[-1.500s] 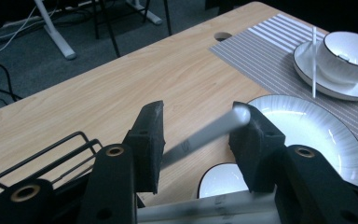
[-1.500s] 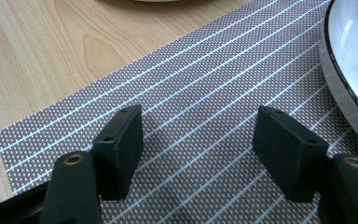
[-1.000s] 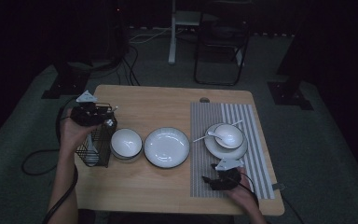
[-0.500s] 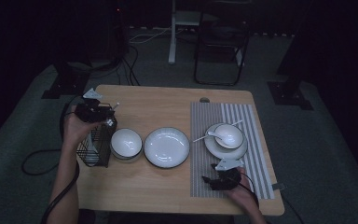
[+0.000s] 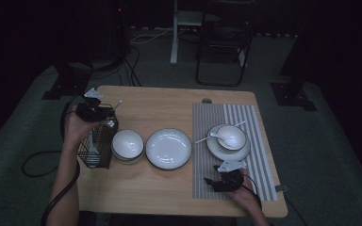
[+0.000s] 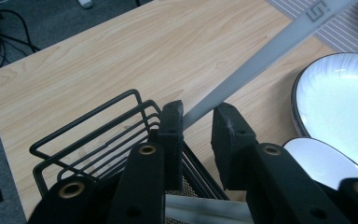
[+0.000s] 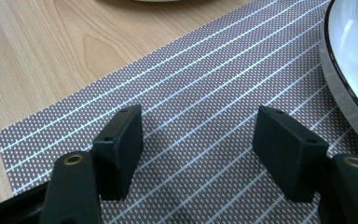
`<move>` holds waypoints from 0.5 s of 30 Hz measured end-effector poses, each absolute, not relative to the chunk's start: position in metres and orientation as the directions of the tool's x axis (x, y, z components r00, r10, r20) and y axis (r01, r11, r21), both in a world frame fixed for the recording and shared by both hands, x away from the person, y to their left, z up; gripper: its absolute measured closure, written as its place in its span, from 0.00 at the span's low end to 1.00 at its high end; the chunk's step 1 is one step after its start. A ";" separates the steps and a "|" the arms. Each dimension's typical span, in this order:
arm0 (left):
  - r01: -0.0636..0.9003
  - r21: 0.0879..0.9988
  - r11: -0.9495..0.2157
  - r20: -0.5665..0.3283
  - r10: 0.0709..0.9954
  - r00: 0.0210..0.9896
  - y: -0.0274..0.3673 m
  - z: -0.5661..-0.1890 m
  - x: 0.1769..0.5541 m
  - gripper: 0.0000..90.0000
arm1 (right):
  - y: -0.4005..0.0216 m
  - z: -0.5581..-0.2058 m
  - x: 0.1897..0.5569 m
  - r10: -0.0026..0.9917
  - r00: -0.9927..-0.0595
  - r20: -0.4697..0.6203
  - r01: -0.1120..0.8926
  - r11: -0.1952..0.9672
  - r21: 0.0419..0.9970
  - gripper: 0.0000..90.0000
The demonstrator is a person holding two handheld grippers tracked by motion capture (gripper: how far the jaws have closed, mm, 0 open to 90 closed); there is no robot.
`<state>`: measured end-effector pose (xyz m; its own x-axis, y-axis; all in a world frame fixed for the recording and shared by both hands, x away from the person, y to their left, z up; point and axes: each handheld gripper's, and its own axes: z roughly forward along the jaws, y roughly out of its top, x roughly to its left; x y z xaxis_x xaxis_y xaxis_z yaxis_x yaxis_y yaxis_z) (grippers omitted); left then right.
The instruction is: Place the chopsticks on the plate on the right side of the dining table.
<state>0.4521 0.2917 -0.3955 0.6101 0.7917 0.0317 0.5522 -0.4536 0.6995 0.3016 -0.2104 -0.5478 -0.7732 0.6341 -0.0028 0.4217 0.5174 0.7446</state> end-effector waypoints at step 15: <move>0.555 0.692 -0.462 0.042 0.794 0.607 0.289 -0.396 0.458 0.82 | -0.210 -0.548 0.302 0.634 -0.773 -0.003 0.422 0.518 0.745 0.37</move>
